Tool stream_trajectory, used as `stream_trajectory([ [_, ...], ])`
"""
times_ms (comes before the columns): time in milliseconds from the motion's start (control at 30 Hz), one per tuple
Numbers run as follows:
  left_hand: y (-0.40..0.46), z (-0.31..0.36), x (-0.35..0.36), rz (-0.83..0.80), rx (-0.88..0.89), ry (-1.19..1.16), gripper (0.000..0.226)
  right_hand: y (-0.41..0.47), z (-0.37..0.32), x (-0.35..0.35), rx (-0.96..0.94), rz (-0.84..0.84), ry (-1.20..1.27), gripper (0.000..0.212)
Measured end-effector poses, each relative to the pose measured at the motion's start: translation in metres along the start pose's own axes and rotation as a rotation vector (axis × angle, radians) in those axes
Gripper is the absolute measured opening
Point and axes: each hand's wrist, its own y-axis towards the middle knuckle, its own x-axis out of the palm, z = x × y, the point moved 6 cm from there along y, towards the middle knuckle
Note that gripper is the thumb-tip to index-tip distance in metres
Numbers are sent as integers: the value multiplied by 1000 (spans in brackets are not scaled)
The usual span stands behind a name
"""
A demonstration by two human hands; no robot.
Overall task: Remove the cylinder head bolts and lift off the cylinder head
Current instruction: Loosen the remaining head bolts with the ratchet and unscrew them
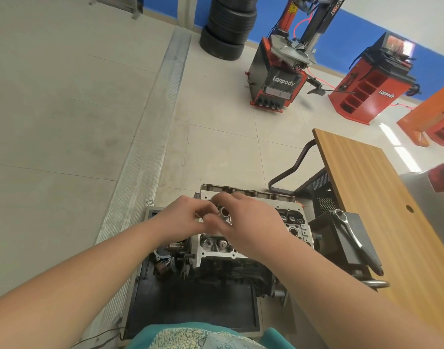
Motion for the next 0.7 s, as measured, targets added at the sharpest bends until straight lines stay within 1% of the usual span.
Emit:
stream_trajectory([
  [33, 1, 0, 0, 9, 2, 4, 14, 1, 2, 2, 61, -6, -42, 33],
  [67, 2, -1, 1, 10, 0, 6, 18, 0, 3, 3, 72, -4, -70, 31],
  [100, 2, -2, 2, -4, -10, -3, 22, 1, 3, 4, 63, -16, -75, 26],
  [167, 0, -2, 5, -69, -31, -55, 26, 1, 3, 3, 7, -35, -79, 6],
  [200, -1, -3, 7, -101, -43, -68, 28, -1, 1, 2, -53, -43, -92, 21],
  [233, -1, -3, 9, -112, -54, -53, 29, -3, 0, 1, -105, -58, -75, 32],
  [267, -1, -1, 8, -106, -65, -27, 24, -3, -2, 0, -129, -36, -22, 34],
  [333, 0, 1, 6, -66, -67, 14, 8, -4, -5, -5, -82, 23, 51, 30],
  [400, 4, 5, 3, -6, -48, 25, 16, 0, 0, -4, 25, 63, 14, 43],
  [433, 7, 3, 4, 5, -30, 22, 17, 2, 1, -3, 70, 60, -45, 43],
  [467, 7, 6, 4, 11, -14, 10, 21, 3, 2, -2, 84, 46, -82, 37],
  [533, 8, 6, 5, -1, -10, 3, 26, 6, -1, 1, 45, 6, -94, 14],
  [567, 8, 4, 6, -25, -10, -4, 22, 5, -1, 1, 13, -16, -86, 10],
  [600, 6, 4, 7, -56, -12, -31, 17, 4, -2, 1, -25, -35, -81, 19],
  [633, 5, 1, 8, -84, -11, -19, 19, 2, -2, 0, -67, -45, -53, 25],
  [667, 3, 5, 8, -97, -19, -23, 20, 1, -3, -2, -90, -19, -12, 24],
  [700, 3, 2, 8, -91, -26, 12, 13, 0, -5, -5, -92, 15, 15, 18],
])
